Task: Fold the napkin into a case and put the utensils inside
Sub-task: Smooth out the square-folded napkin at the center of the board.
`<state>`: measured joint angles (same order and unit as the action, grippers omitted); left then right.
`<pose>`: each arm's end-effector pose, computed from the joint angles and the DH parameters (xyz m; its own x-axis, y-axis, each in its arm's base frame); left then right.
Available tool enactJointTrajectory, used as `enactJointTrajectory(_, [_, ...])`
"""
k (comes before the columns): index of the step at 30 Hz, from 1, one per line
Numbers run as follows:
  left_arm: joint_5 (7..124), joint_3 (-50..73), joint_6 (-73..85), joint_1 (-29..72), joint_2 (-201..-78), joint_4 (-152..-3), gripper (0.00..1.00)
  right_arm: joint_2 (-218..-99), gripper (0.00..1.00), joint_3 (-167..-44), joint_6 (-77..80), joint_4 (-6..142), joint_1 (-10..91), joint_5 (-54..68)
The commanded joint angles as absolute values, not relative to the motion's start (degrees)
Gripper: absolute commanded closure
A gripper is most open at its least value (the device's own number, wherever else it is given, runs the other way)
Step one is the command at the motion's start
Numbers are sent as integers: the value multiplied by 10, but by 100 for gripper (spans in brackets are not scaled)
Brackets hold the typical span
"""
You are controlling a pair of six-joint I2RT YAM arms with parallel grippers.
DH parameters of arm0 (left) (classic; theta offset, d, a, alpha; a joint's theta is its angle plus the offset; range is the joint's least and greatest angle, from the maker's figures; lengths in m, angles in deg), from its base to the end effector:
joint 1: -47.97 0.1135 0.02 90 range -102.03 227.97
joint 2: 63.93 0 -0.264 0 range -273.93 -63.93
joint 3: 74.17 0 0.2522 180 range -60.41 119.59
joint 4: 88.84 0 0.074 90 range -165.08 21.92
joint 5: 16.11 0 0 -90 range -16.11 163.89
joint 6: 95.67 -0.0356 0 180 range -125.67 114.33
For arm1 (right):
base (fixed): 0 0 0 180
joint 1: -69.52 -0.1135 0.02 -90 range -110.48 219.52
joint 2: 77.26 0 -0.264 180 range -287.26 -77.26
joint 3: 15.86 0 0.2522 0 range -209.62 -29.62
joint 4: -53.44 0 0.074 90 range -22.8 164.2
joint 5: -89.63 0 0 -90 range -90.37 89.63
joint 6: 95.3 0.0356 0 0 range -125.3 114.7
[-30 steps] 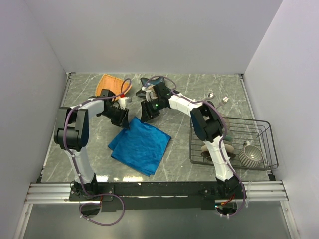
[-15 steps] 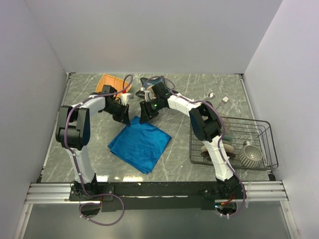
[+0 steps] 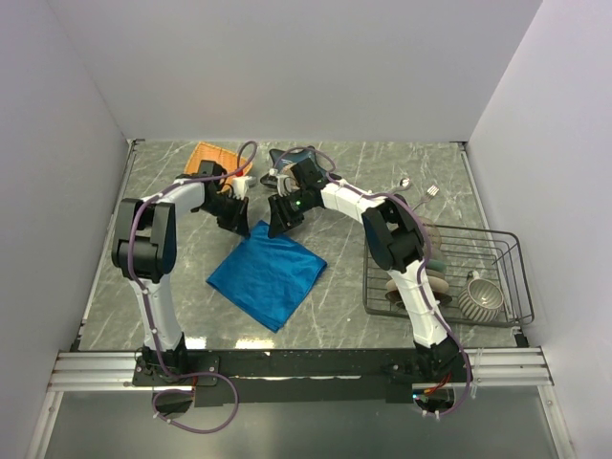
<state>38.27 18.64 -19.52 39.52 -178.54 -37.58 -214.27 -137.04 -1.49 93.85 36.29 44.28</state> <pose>0.3868 -0.0784 0.1614 -0.8499 0.3230 -0.4163 0.5055 0.7228 -0.4712 0.4137 0.3009 0.1421 -0.7415 -0.4293 -0.5157 -0.6687 0.4105 0.6199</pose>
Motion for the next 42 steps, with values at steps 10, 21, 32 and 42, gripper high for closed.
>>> enactJointTrajectory(10, [405, 205, -194, 400, -1798, -397, 98, -2127, 40, -1386, -48, 972, 366, 414])
enactJointTrajectory(21, [351, 208, -151, 436, -1770, -401, 44, -2034, 16, -1368, -94, 1053, 411, 381])
enactJointTrajectory(32, [163, 40, 225, 468, -1599, -794, 20, -1812, 0, -1110, 163, 865, 417, 532])
enactJointTrajectory(42, [206, -48, 493, 363, -1706, -1077, 44, -1843, 0, -987, 325, 678, 374, 503])
